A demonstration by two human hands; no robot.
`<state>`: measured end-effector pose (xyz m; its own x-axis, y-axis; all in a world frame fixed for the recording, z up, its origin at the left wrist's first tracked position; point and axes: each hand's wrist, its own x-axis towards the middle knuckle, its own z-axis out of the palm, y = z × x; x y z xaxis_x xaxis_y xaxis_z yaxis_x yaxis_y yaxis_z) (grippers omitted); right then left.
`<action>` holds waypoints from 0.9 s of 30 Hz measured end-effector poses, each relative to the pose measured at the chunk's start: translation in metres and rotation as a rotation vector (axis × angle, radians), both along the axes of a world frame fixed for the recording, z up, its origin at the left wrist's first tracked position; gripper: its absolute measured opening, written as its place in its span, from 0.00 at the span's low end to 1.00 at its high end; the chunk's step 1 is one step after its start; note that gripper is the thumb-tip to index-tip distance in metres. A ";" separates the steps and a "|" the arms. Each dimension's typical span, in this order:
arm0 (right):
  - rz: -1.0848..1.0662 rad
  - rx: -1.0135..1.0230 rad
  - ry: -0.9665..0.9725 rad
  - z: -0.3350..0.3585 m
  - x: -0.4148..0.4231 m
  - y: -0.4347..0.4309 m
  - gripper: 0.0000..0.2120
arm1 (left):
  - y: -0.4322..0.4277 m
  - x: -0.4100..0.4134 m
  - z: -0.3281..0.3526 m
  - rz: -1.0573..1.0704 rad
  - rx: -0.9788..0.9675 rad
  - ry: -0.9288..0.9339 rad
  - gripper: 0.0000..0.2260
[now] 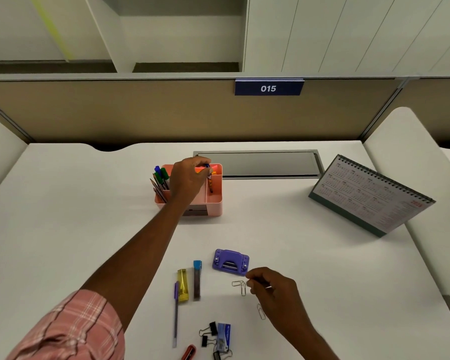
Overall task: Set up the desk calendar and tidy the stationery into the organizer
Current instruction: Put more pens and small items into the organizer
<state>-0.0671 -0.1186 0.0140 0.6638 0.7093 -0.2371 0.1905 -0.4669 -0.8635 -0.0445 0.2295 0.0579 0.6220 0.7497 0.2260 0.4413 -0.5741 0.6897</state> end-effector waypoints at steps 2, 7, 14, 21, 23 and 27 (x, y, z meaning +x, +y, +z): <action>-0.001 -0.001 0.005 0.000 -0.001 0.001 0.10 | 0.000 -0.001 -0.001 0.004 0.004 0.004 0.13; 0.001 0.001 0.007 -0.001 -0.002 0.000 0.10 | 0.001 -0.002 -0.002 -0.022 0.009 -0.008 0.12; 0.000 0.003 0.017 0.001 -0.005 0.002 0.09 | 0.002 -0.002 -0.007 -0.022 0.012 0.009 0.12; 0.006 -0.017 0.002 0.002 -0.006 -0.001 0.10 | -0.001 0.000 -0.011 0.066 -0.037 -0.044 0.12; 0.003 -0.013 0.004 0.002 -0.005 -0.001 0.10 | -0.003 0.000 -0.012 0.098 -0.047 -0.039 0.12; 0.004 -0.009 0.006 0.002 -0.005 -0.003 0.11 | -0.006 -0.001 -0.014 0.147 -0.047 -0.017 0.14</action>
<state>-0.0720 -0.1212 0.0163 0.6597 0.7097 -0.2474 0.1873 -0.4740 -0.8604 -0.0452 0.2233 0.0435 0.5013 0.8422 0.1985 0.5061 -0.4715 0.7222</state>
